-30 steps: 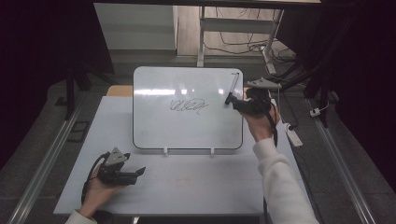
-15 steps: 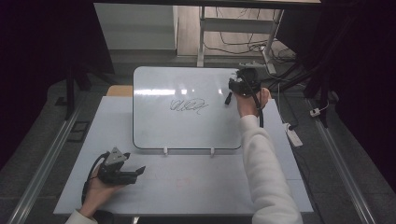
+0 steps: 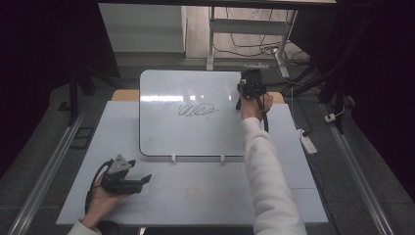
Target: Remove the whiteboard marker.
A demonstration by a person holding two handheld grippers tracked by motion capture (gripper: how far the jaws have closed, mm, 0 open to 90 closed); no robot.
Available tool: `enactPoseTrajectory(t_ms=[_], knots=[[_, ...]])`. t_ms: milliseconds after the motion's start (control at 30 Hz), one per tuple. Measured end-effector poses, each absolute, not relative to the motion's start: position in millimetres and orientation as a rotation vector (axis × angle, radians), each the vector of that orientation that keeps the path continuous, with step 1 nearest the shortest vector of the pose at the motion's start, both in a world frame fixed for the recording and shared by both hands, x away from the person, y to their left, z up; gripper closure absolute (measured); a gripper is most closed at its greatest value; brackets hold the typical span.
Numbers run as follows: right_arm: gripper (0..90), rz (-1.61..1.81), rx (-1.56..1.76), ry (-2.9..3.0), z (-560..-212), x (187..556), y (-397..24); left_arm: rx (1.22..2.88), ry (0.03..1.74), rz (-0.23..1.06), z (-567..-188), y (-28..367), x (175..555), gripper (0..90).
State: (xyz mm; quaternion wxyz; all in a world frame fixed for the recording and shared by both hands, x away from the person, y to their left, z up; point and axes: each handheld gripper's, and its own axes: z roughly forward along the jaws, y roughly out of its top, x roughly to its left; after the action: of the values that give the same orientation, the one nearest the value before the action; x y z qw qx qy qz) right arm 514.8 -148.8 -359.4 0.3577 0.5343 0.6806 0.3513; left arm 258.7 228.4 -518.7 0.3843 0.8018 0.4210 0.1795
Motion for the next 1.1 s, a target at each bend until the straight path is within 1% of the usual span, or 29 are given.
enactPoseTrajectory(t_ms=[167, 200, 267, 700, 900, 1100], knots=[[75.1, 0.953, 1.421, 1.742, -360, 516, -149, 2.043, 1.072, 0.462, -518, 229, 258, 19.9], [79.2, 0.974, 1.429, 1.739, -359, 516, -149, 2.042, 1.072, 0.465, -518, 229, 258, 19.9], [80.2, 0.992, 1.441, 1.736, -360, 516, -148, 2.04, 1.073, 0.466, -518, 229, 258, 19.9], [80.9, 1.002, 1.411, 1.755, -357, 512, -149, 2.038, 1.083, 0.47, -519, 230, 258, 20.1], [81.0, 1.046, 1.344, 1.757, -353, 501, -151, 2.034, 1.086, 0.468, -519, 231, 258, 20.3], [81.0, 1.169, 1.304, 1.743, -353, 482, -167, 2.024, 1.09, 0.479, -519, 231, 256, 20.9]])
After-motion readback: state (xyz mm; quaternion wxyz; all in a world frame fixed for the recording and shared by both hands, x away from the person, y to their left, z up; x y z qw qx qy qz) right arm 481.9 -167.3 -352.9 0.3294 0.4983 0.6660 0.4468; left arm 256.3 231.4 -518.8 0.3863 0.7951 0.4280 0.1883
